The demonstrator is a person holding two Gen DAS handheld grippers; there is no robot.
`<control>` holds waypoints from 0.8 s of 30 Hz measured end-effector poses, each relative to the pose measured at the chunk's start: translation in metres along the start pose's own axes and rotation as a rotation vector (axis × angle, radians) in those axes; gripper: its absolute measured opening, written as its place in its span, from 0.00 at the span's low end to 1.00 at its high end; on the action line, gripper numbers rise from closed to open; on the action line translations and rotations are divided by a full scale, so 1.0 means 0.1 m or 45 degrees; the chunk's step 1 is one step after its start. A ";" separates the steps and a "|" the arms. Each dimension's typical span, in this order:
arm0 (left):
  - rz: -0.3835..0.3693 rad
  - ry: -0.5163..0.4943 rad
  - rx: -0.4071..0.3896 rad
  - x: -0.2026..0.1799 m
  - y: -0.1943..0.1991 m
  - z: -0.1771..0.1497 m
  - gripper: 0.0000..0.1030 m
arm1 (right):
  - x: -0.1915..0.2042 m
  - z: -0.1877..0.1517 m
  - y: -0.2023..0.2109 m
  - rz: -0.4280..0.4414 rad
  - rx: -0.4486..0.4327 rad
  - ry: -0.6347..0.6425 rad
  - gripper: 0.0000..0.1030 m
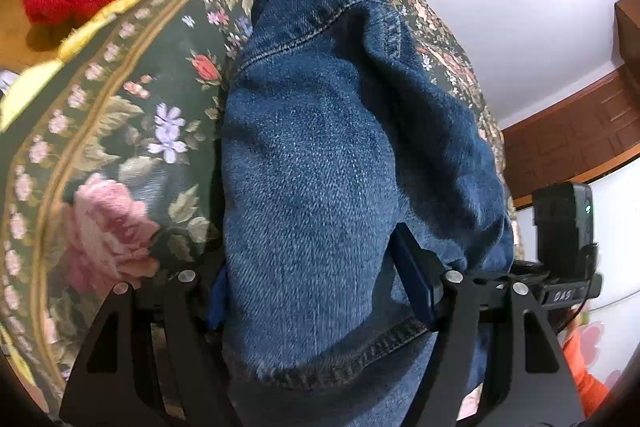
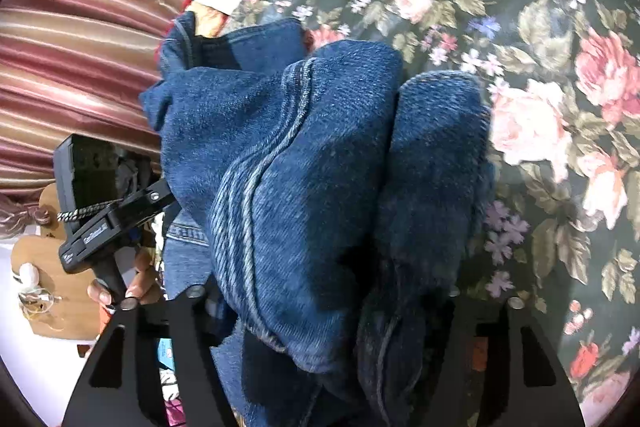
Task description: Fold large clothes
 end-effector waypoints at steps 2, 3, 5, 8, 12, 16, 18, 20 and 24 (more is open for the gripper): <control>0.087 -0.046 -0.033 -0.08 0.12 -0.07 0.68 | 0.02 -0.06 0.10 -0.050 0.003 0.013 0.69; 0.156 -0.083 -0.063 -0.13 0.20 -0.12 0.68 | 0.05 -0.10 0.17 -0.084 -0.003 0.037 0.69; 0.310 -0.157 -0.129 -0.23 0.36 -0.21 0.68 | 0.16 -0.20 0.35 -0.187 -0.033 0.094 0.69; 0.493 -0.240 -0.206 -0.32 0.54 -0.32 0.68 | 0.40 -0.32 0.62 -0.375 -0.143 0.226 0.69; 0.587 -0.319 -0.272 -0.40 0.68 -0.41 0.70 | 0.72 -0.36 0.89 -0.457 -0.308 0.358 0.95; 0.620 -0.323 -0.236 -0.39 0.55 -0.35 0.70 | 1.01 -0.18 0.78 -0.395 -0.318 0.424 0.96; 0.626 -0.300 -0.197 -0.32 0.45 -0.36 0.71 | 1.09 0.04 0.56 -0.386 -0.253 0.440 0.96; 0.602 -0.253 -0.191 -0.26 0.40 -0.38 0.72 | 1.10 0.29 0.32 -0.426 -0.183 0.421 0.96; 0.543 -0.165 -0.197 -0.09 0.33 -0.42 0.78 | 0.88 0.70 0.12 -0.577 -0.148 0.326 0.95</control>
Point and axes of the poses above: each gripper's, at about its wrist camera, not at the fingertips, and y roughly against the way its jaws point, x to its left, z to its top, the point moved 2 cm from there along -y, roughly the way its jaws point, and after that the axes turned 12 degrees about x, right-handed, at the moved point
